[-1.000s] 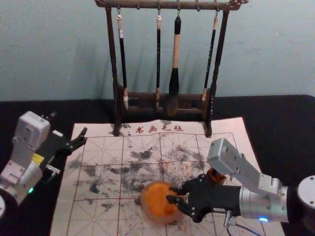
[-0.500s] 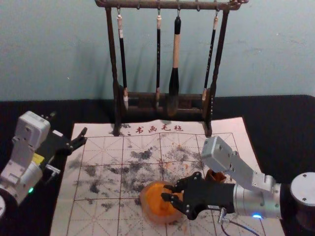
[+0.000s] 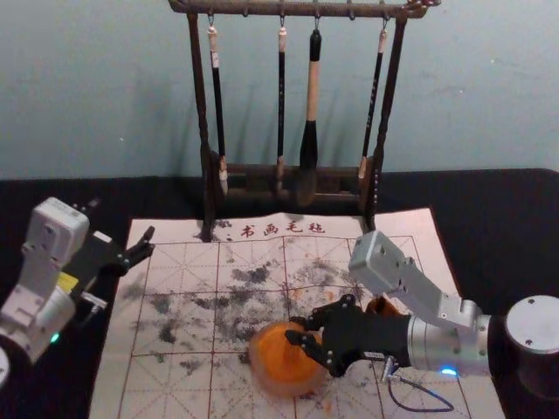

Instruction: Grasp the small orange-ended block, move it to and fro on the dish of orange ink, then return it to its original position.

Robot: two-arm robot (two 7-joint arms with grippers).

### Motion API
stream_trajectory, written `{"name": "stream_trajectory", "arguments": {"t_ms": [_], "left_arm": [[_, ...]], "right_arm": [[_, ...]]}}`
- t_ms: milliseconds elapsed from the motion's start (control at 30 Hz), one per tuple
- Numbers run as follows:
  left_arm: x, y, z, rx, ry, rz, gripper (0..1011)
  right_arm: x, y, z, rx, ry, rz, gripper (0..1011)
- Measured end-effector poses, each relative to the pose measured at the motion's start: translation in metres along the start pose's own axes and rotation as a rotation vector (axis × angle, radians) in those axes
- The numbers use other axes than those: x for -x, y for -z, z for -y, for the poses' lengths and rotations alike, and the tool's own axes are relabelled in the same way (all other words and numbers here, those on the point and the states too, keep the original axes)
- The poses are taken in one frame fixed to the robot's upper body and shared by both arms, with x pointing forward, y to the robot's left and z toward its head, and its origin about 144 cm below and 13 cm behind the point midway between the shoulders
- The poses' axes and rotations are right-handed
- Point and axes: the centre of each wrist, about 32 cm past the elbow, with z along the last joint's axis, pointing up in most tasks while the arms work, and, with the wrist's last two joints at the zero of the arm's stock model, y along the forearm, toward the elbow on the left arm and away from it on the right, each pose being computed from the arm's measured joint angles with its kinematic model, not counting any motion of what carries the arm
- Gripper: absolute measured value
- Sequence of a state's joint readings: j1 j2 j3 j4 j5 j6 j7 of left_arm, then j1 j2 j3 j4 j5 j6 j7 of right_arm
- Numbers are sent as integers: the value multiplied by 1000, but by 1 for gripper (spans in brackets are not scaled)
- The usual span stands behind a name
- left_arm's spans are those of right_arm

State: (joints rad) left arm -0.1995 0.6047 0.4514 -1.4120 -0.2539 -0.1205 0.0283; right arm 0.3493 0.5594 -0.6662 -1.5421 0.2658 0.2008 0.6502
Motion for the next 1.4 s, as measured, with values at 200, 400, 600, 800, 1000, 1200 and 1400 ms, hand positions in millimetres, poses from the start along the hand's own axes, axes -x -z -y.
{"name": "stream_trajectory", "arguments": {"t_ms": [200, 400, 600, 800, 1000, 1200, 1400], "left_arm": [[0, 0, 0, 0, 0, 0, 1001], [0, 0, 0, 0, 0, 0, 1001], [0, 0, 0, 0, 0, 0, 1001], [0, 0, 0, 0, 0, 0, 1001], [0, 0, 0, 0, 0, 0, 1001], [0, 0, 0, 0, 0, 0, 1001], [0, 0, 0, 0, 0, 0, 1001]], "right_arm": [[-2, 1, 2, 7, 14, -3, 87], [-3, 1, 7, 11, 28, 0, 87], [-3, 1, 12, 11, 35, 3, 87], [-1, 0, 19, 3, 34, 1, 87], [0, -1, 23, -5, 47, -1, 87], [-3, -3, 31, -19, 88, -2, 87], [-6, -6, 43, -22, 142, -5, 87]]}}
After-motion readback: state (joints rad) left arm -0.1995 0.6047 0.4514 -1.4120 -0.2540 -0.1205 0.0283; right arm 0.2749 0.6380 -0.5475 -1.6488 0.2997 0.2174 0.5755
